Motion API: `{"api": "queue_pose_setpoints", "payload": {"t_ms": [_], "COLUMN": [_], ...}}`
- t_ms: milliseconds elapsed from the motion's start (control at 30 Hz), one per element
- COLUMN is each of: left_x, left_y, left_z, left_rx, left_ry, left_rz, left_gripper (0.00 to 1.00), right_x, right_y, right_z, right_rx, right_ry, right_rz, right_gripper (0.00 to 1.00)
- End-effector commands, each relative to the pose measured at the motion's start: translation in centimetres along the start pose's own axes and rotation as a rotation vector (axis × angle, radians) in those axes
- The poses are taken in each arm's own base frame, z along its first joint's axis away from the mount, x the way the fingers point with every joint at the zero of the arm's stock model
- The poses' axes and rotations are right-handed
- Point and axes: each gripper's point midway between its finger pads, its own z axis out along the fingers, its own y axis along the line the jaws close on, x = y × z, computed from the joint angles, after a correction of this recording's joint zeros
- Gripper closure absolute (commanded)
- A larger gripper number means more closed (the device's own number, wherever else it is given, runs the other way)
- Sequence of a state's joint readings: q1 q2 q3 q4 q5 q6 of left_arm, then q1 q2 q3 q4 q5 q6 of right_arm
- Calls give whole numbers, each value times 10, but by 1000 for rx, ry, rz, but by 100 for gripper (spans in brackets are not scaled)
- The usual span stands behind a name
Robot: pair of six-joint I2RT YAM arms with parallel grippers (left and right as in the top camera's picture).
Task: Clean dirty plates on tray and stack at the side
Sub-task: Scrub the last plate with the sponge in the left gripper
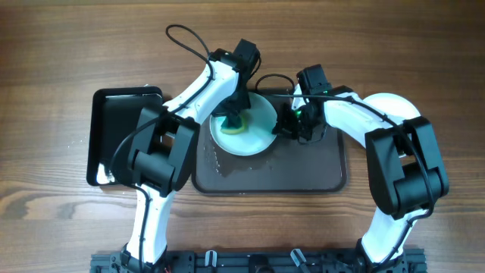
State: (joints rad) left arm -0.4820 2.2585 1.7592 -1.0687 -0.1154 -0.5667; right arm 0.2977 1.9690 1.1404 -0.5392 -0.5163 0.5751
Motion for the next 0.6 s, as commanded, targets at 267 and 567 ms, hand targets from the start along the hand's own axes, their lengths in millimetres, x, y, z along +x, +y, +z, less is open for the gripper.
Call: {"api": "queue_pose_setpoints", "payload": {"t_ms": [267, 567], "left_x": [79, -31], "left_y": [-79, 53], "left_z": [-5, 27], "left_rx": [598, -230], "left_ry": [310, -126], "left_rz": [556, -67], "left_gripper": [96, 96], "right_x": [10, 10], "right_y": [-41, -41], "right_z": [13, 13], "right_rx": [128, 128], "right_ry": [29, 30], "right_rz": [66, 58], "right_gripper": [96, 96]}}
